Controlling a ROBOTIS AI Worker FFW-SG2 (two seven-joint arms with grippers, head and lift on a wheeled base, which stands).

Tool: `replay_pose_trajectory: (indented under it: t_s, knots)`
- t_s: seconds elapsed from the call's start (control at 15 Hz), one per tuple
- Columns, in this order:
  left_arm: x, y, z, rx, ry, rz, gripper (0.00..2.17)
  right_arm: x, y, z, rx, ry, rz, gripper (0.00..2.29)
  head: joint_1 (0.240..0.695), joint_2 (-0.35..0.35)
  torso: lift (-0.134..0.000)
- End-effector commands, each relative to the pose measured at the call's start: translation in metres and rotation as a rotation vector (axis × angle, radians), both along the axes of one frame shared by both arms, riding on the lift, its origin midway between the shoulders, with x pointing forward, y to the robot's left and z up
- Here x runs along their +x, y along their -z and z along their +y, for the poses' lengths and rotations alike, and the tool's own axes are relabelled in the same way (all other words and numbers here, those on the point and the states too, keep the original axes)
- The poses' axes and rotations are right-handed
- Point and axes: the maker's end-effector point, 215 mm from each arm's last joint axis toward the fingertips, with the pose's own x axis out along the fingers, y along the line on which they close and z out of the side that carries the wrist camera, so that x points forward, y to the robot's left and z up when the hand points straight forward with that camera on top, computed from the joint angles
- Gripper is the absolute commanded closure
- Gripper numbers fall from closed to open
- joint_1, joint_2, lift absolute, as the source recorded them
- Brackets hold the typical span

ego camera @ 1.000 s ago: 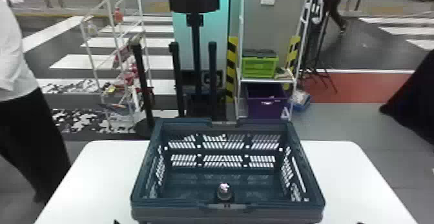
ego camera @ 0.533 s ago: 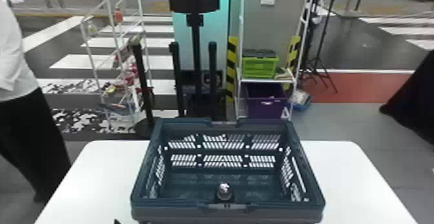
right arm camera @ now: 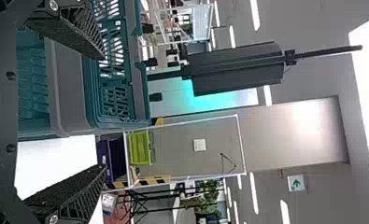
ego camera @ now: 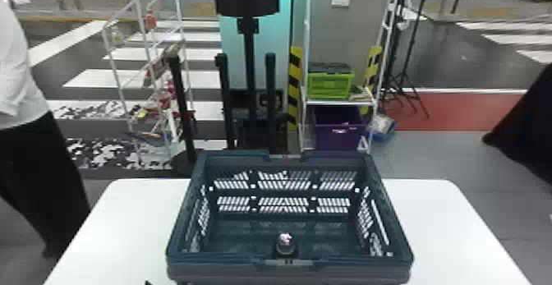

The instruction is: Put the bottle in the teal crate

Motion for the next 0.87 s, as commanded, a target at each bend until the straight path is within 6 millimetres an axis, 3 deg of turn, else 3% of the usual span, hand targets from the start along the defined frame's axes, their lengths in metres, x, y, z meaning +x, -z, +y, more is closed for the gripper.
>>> replay_pose_trajectory:
  t_s: [0.0, 0.8]
  knots:
    - [-0.0001, 0.0000, 0.0000, 0.000, 0.000, 0.000, 0.14, 0.0000, 0.0008, 0.0000, 0.000, 0.000, 0.002, 0.07, 0.499, 0.000, 0.000]
    - [0.0003, 0.0028, 0.0009, 0.004, -0.001, 0.004, 0.14, -0.0013, 0.0005, -0.0011, -0.003, 0.000, 0.005, 0.07, 0.499, 0.000, 0.000]
